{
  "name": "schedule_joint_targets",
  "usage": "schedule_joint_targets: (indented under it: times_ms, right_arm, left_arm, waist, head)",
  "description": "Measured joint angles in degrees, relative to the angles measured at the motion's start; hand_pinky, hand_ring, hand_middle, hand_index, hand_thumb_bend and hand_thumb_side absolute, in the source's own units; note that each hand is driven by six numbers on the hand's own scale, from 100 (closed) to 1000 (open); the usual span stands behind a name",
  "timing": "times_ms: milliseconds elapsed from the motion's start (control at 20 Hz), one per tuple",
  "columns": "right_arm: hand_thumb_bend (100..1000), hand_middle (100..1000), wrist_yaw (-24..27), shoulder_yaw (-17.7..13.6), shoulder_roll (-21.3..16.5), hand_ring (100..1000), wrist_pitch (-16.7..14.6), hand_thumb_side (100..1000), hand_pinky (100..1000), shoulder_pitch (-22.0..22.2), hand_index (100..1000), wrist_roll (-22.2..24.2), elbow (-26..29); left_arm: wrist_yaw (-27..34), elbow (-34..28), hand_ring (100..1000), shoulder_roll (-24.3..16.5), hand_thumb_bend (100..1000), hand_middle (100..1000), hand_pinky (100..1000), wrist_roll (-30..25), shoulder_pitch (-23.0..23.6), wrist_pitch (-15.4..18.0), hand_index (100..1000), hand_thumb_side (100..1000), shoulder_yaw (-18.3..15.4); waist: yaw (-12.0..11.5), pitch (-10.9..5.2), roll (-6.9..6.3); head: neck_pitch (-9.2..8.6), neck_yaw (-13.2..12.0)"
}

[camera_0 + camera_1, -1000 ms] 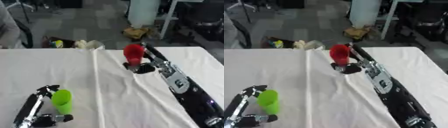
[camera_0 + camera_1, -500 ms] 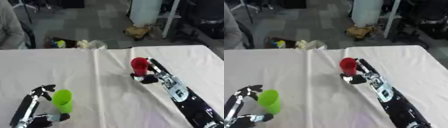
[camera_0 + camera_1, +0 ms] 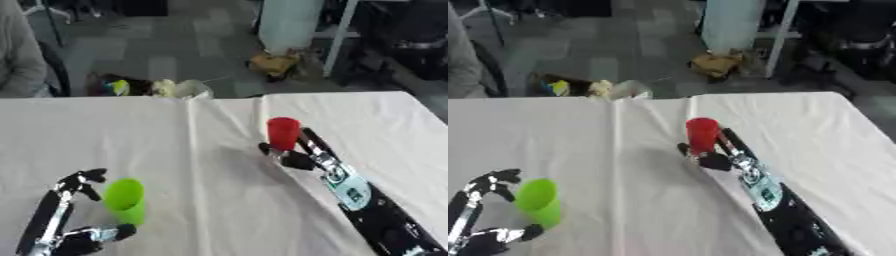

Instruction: Pour the contents of one cup into another cup.

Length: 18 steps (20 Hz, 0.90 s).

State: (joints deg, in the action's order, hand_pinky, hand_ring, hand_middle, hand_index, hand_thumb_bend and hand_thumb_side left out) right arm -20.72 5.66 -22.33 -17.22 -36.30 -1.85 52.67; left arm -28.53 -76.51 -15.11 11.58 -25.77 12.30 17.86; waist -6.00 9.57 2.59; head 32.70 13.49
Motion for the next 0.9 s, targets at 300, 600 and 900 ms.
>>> schedule_joint_targets:
  times_ms: [300,600,900]
  right_arm:
    - [727,383,-4.4,0.0,0.0,1000,1.7,661,794,0.0,687,-2.4,-1.1]
    - [823,478,-10.5,0.0,-0.1,1000,1.6,705,886,0.0,785,-4.2,-1.2]
    - [853,489,-12.4,-0.9,-2.3,1000,0.3,705,904,1.5,785,-4.1,2.8]
  left_arm:
    - [0.0,0.0,530,0.0,1000,671,761,1.2,0.0,-0.2,832,661,-0.4]
    - [0.0,0.0,531,0.0,1000,671,761,1.6,0.0,-0.2,832,663,-0.5]
    - [0.3,-0.1,531,-0.1,1000,671,763,1.8,0.0,-0.4,831,661,-0.8]
  waist:
    - [0.0,0.0,-0.02]
    - [0.0,-0.02,0.02]
    - [0.7,-0.08,0.46]
  head:
    - [0.0,0.0]
    - [-0.02,-0.1]
    - [-0.08,-0.5]
